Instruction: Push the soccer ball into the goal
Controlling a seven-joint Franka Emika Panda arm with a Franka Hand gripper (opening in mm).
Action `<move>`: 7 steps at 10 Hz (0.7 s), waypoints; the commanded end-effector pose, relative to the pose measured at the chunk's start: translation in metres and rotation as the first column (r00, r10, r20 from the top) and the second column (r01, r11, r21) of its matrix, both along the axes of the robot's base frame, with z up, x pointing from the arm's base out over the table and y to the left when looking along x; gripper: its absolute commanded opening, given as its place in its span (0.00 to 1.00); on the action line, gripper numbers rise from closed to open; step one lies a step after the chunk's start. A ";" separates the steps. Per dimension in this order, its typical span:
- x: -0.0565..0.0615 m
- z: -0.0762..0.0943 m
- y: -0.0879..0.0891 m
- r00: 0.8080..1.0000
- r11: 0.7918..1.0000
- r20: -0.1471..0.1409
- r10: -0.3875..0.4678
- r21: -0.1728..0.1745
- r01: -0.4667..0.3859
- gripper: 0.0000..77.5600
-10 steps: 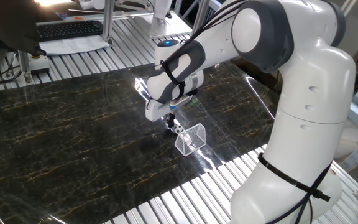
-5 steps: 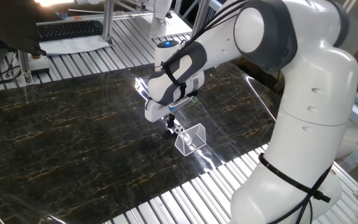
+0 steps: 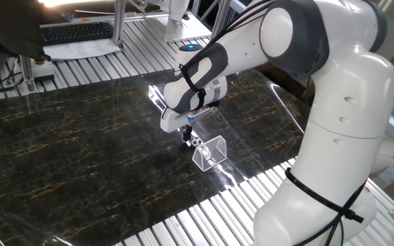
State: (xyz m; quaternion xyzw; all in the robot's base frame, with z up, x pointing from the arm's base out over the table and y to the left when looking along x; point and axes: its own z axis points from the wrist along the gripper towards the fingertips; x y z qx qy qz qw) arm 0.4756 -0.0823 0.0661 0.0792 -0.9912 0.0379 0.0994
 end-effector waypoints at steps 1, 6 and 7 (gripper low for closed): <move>0.001 0.001 0.000 0.997 1.000 -0.082 0.007 -0.026 -0.009 0.00; 0.001 0.001 0.000 0.996 0.999 -0.091 0.023 -0.034 -0.026 0.00; 0.001 0.001 0.000 0.995 0.999 -0.096 0.028 -0.042 -0.032 0.00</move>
